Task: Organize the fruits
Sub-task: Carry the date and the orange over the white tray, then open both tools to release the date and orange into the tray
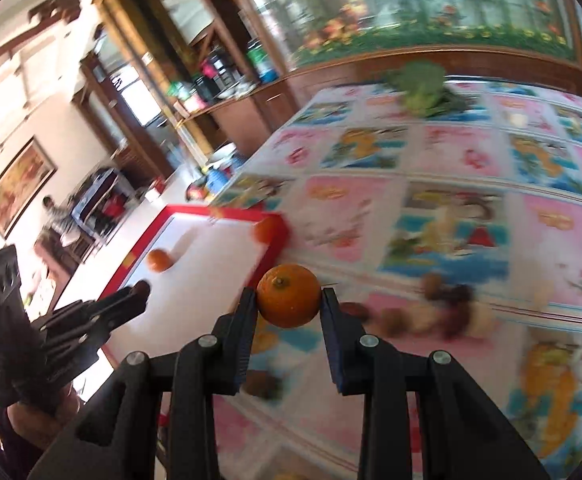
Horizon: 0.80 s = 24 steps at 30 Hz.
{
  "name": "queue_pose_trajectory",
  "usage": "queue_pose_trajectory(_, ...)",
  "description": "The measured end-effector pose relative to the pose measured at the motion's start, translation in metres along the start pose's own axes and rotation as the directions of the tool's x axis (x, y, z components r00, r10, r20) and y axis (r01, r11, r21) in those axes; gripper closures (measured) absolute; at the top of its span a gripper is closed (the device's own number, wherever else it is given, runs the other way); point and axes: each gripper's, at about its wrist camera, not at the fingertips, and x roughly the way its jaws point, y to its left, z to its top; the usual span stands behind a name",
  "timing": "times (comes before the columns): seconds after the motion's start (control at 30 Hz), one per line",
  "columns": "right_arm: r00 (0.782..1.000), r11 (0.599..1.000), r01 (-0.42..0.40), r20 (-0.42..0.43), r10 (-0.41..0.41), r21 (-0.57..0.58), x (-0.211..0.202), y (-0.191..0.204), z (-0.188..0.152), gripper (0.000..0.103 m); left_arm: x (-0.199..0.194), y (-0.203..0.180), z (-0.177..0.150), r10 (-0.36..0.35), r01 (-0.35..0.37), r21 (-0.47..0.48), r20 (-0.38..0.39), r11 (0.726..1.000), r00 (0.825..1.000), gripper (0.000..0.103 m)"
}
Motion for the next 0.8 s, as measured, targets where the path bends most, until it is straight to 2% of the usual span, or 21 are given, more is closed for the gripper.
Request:
queue_pose_trajectory(0.17,0.997,0.996,-0.028,-0.069,0.022,-0.082,0.050,0.048,0.002,0.072,0.008,0.037,-0.004,0.055,-0.057,-0.065,-0.024,0.996,0.998,0.081)
queue_pose_trajectory(0.3,0.993,0.994,-0.038,-0.117,0.026,-0.107,0.082,0.067,0.006,0.072,0.018,0.060,-0.007,0.081,-0.086,-0.108,-0.054,0.990,0.995,0.081)
queue_pose_trajectory(0.43,0.987,0.995,-0.035,-0.157,0.020,-0.094,0.108,0.071,0.010,0.072,0.030,0.077,-0.007,0.105,-0.118,-0.146,-0.091,0.982,0.990,0.081)
queue_pose_trajectory(0.7,0.982,0.993,-0.001,-0.189,-0.021,-0.117,0.121,0.075,0.002,0.070,0.045,0.087,-0.012,0.142,-0.165,-0.161,-0.145,0.973,0.979,0.081)
queue_pose_trajectory(0.73,0.982,0.993,0.007,-0.186,-0.029,-0.120,0.121,0.076,0.003,0.069,0.045,0.089,-0.013,0.146,-0.170,-0.167,-0.149,0.971,0.978,0.081)
queue_pose_trajectory(0.8,0.981,0.992,0.017,-0.187,-0.040,-0.124,0.120,0.076,0.002,0.051,0.043,0.088,-0.013,0.150,-0.175,-0.167,-0.151,0.970,0.977,0.081)
